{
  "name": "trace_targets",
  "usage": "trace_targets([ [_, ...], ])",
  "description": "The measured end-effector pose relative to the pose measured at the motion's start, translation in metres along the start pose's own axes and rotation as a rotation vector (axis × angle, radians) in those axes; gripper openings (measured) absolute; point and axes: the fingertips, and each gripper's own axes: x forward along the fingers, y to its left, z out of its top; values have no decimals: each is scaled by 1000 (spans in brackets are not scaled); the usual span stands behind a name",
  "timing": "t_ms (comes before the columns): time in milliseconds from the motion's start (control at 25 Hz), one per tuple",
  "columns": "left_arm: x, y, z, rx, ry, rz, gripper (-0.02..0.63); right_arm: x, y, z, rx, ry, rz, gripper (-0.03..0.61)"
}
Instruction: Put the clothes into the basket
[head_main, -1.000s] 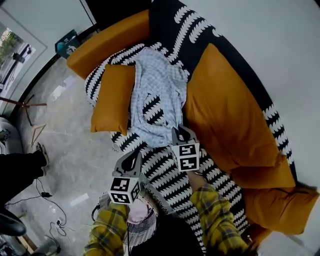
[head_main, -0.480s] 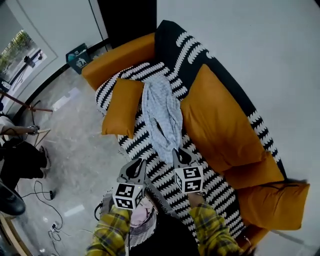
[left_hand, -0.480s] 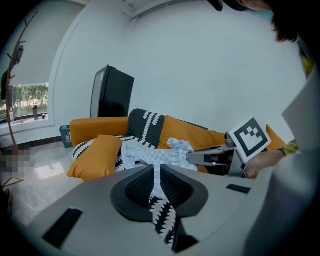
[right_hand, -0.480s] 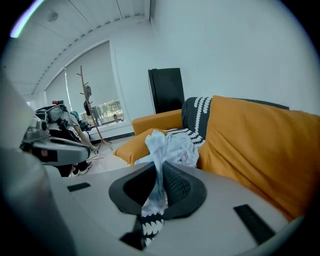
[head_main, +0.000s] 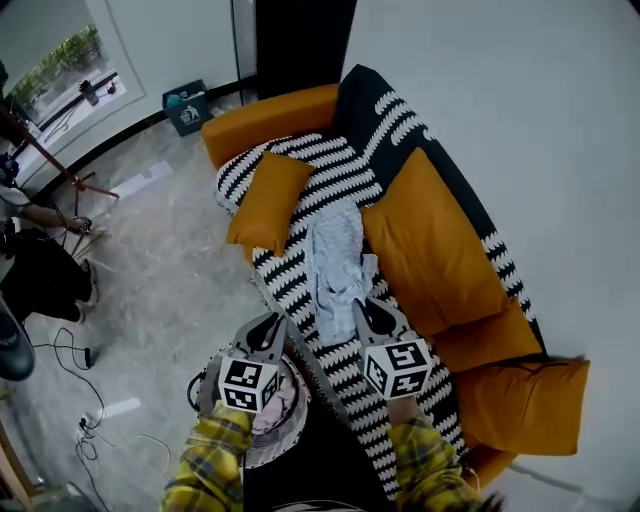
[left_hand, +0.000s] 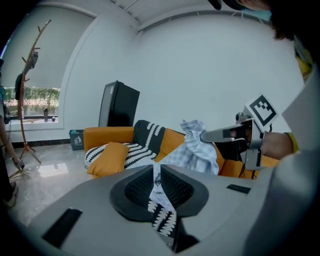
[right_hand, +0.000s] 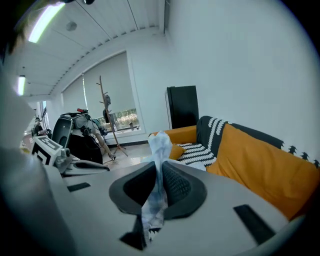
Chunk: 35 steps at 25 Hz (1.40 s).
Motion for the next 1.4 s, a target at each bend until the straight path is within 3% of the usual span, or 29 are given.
trace_targets([
  [240,-62,-4,5,0,-51,-25,37,-42,56,70,-82,-118,89,58],
  [440,-125,-6,14,13,-115,-18,80,-93,110,126,-148,-230,161,58],
  [800,-236,12,40,-26,-264,121,80,-179,214,179,-222,-340,413,58],
  [1040,-310,18,10,-59,-290,184,80,-207,288,158,-287,-312,518,58],
  [1160,-325,21,-2,-82,-285,215,80,-208,303,140,-286,-281,564,58],
  [1400,-345,24,-35,-160,-279,297,80,-187,330,74,-278,-136,655,58],
])
